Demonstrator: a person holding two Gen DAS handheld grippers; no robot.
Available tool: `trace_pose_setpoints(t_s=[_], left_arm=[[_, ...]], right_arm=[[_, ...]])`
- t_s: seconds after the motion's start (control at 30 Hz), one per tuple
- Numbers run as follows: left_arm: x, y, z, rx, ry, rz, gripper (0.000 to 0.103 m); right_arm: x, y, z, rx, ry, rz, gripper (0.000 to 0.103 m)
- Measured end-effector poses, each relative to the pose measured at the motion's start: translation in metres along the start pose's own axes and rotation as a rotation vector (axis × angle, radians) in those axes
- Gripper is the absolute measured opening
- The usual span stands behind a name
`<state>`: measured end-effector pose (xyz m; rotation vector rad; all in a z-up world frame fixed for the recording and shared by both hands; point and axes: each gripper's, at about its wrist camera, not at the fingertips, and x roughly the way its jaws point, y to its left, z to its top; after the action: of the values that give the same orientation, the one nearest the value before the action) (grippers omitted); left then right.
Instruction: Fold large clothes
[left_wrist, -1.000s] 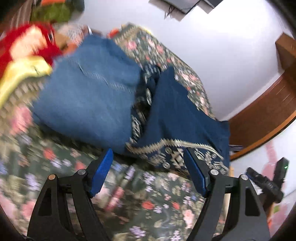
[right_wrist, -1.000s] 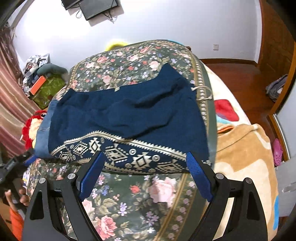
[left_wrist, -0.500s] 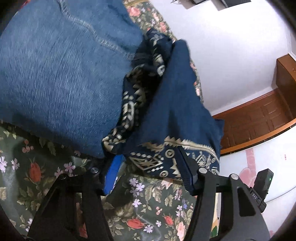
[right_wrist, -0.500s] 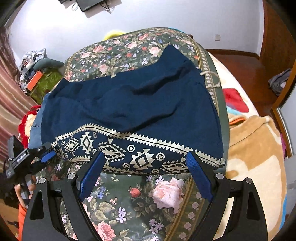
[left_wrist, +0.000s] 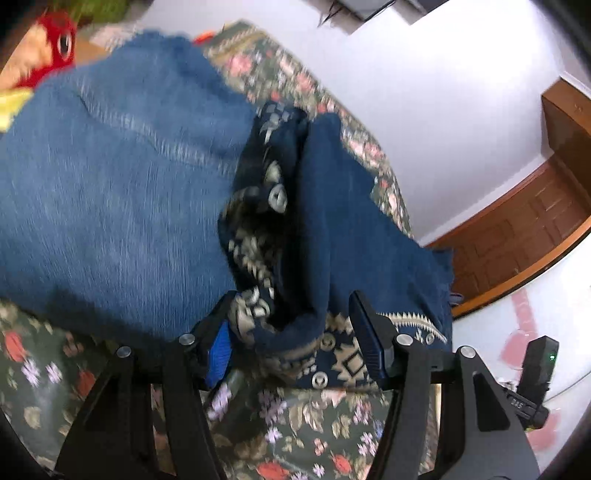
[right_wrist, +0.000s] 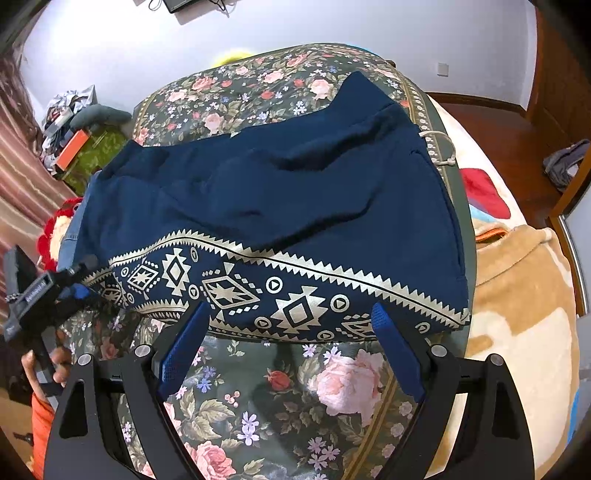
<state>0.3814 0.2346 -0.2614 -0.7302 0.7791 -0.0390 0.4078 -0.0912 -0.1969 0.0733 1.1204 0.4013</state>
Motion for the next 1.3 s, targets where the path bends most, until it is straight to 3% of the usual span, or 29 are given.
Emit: trace_pose_setpoints(t_s=[0.17,0.4,0.67,0.77,0.83,0.93,1.03,1.3], left_arm=[[0.02,0.015,0.003,-0.072,0.009,-0.025,0.059],[0.031,0.012,0.015,-0.058,-0.024,-0.009,0.061],[0.021,0.017,0.008,-0.097,-0.001,-0.161,0.06],[0.024,0.031,0.005,-0.13,0.007,-0.153,0.051],[0.028,0.037,0.005,-0.139,0.008,-0.11,0.03],[0.029,0.04,0.009,-0.159,0.012,-0.1,0.02],[0.014,0.021,0.013,-0.095,-0.017,-0.036,0.011],[-0.07,-0.028,0.029,0.015,-0.18,-0.082,0.006]], right_arm=[[0.007,0.002,0.004,0.003,0.007,0.005,0.088],[0.02,0.002,0.007,0.014,0.018,0.01,0.088],[0.024,0.005,0.009,0.001,0.019,0.015,0.088],[0.026,0.008,0.009,-0.002,0.024,0.009,0.088],[0.028,0.01,0.008,-0.005,0.027,0.01,0.088],[0.029,0.014,0.008,-0.016,0.032,0.008,0.088],[0.024,0.019,0.009,-0.019,0.03,0.012,0.088],[0.01,0.057,0.031,-0.1,-0.033,0.028,0.088]])
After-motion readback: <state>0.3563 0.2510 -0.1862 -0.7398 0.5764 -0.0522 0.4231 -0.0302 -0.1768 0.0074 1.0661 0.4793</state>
